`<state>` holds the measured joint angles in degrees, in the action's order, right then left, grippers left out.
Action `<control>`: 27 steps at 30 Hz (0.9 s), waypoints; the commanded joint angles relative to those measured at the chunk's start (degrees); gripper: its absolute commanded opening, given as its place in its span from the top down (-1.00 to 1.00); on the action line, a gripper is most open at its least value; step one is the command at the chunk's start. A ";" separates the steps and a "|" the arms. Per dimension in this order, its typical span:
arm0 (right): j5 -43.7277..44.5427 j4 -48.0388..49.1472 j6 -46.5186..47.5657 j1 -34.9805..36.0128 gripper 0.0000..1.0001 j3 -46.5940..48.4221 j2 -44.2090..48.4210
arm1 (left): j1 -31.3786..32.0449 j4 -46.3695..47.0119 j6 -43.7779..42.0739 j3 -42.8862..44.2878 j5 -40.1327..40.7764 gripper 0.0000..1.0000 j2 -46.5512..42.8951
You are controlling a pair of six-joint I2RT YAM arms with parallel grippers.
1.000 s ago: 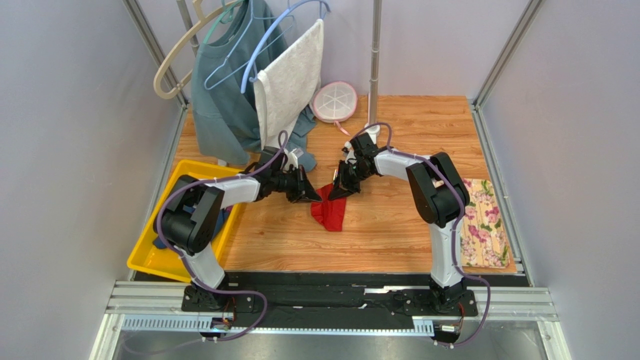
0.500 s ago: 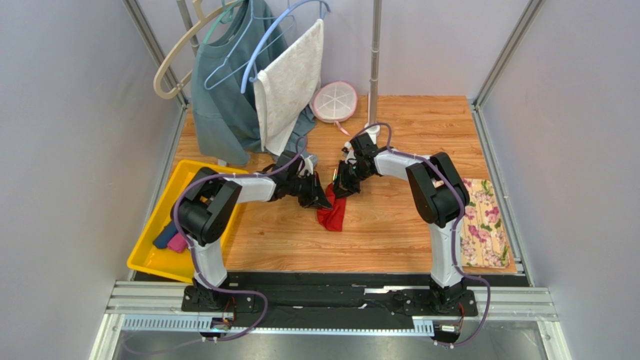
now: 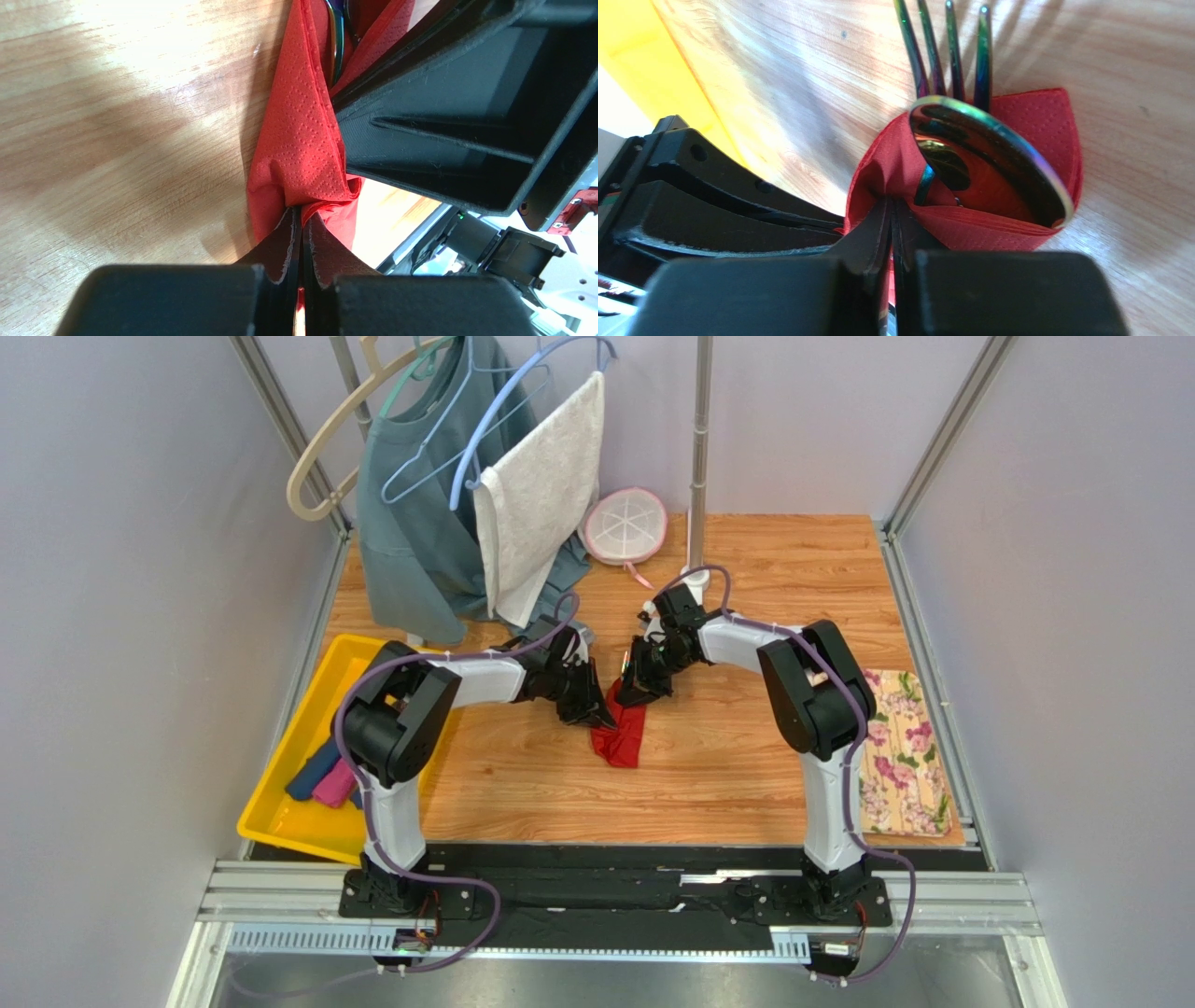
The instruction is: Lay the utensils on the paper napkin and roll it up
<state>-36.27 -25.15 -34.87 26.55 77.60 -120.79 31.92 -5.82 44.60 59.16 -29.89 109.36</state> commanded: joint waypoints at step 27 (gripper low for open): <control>-12.60 9.59 -8.90 -5.89 0.97 -7.99 2.15 | -0.11 -4.37 0.58 1.84 4.75 1.00 3.40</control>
<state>-46.59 -20.51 -41.17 20.29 69.80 -117.14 31.90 -8.08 45.69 60.86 -29.93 110.28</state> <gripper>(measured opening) 0.033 0.009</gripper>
